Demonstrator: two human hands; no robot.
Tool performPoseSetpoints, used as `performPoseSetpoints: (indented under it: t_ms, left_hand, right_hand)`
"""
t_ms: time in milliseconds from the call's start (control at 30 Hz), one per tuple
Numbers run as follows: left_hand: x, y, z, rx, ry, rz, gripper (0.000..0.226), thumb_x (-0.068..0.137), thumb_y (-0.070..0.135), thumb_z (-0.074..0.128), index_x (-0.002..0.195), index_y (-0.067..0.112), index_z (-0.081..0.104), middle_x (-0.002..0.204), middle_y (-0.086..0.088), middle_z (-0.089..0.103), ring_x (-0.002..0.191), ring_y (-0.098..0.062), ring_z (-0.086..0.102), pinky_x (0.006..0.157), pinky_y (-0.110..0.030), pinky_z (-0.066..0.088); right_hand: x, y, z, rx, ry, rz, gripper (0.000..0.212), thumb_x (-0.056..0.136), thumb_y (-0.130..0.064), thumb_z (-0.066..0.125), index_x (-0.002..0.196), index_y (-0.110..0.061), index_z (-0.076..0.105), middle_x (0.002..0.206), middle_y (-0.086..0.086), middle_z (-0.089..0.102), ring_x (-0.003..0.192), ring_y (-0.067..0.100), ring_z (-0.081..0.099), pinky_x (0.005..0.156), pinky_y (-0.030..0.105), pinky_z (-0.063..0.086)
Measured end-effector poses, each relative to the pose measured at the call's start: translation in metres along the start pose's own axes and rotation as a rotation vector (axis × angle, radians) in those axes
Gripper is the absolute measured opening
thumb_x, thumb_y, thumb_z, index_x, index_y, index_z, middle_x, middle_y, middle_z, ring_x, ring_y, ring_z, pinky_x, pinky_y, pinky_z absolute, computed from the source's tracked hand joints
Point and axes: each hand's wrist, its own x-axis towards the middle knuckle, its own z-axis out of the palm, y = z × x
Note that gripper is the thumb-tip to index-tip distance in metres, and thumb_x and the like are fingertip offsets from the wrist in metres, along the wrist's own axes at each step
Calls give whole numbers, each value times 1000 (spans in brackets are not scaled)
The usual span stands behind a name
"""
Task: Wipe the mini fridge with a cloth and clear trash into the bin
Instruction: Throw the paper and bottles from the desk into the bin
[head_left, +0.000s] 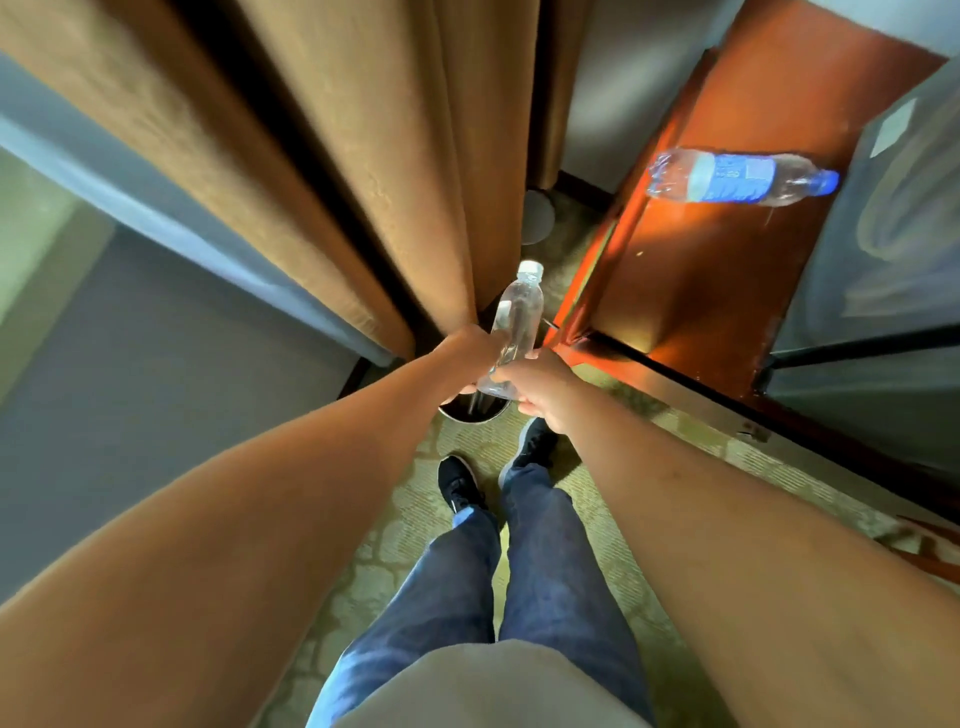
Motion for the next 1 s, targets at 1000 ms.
performPoseSetpoints:
  t_ms: [1000]
  left_hand:
    - [67,-154,32,-12,-137,-211,39,102,16,48,137,0,56,111,-10,58,102,-27,59,104,-50,52]
  right_hand:
    - [91,59,76,-325,43,23,23,95,-20,54,117,-13,56,95,6,58,90,30,55,63,30,42]
